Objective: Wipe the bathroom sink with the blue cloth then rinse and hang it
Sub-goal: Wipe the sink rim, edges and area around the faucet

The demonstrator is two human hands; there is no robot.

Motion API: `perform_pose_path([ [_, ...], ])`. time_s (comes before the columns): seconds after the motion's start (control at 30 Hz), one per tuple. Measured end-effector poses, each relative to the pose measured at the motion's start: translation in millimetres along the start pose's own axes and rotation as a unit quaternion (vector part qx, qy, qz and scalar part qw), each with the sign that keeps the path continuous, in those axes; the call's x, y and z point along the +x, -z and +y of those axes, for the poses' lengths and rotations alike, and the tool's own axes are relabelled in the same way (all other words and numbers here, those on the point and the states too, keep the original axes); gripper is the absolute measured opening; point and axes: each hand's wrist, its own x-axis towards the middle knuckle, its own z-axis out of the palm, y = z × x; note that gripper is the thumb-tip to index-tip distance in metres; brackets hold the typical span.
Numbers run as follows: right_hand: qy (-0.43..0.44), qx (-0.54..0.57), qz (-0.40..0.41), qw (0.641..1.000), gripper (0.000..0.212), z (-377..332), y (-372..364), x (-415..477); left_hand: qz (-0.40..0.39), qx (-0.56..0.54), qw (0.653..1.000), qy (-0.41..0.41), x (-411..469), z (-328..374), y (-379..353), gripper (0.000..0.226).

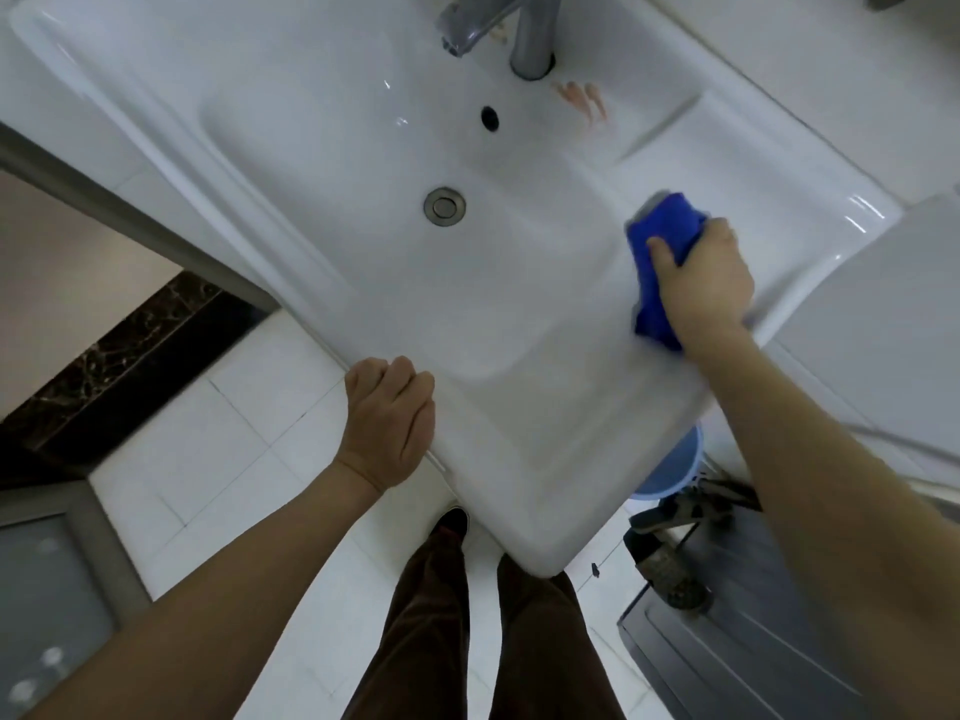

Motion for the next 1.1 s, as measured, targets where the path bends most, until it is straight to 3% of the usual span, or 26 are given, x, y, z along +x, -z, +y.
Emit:
perform_pose_path([
  [0.1,-0.007,0.014,0.002,1.0,0.052,-23,-11,-19,-0.003,0.001,1.0,0.004,1,0,0,0.026],
  [0.17,0.069,0.027,-0.088,0.993,0.051,-39,-22,-81,-0.001,-0.005,1.0,-0.004,2,4,-1,0.025],
  [0.27,0.22,-0.01,-0.205,0.954,0.047,-44,-29,-147,-0.016,0.01,1.0,-0.012,-1,-3,0,0.025],
  [0.37,0.191,-0.03,-0.166,0.967,0.049,-12,-13,-88,-0.009,0.015,1.0,-0.001,0,1,1,0.024],
  [0.47,0.122,-0.084,-0.06,0.987,0.057,21,17,3,0.001,0.013,1.0,-0.002,2,2,2,0.025],
  [0.53,0.135,-0.144,-0.033,0.98,0.059,28,31,35,0.0,0.011,1.0,-0.001,2,3,2,0.024],
  [0.6,0.15,-0.193,-0.037,0.969,0.058,32,41,44,-0.005,0.006,1.0,-0.003,2,3,3,0.024],
  [0.67,0.11,-0.198,-0.036,0.973,0.054,45,52,41,-0.013,0.009,1.0,-0.001,2,3,6,0.025],
  [0.8,0.018,-0.109,-0.001,0.994,0.051,83,67,22,-0.017,0.007,1.0,0.006,2,5,6,0.025],
  [0.97,0.054,-0.131,0.028,0.99,0.048,57,57,37,-0.027,-0.011,0.999,0.019,2,6,7,0.022],
  [1.1,0.115,-0.191,-0.036,0.974,0.045,28,40,10,-0.053,-0.028,0.998,0.037,3,9,13,0.014],
])
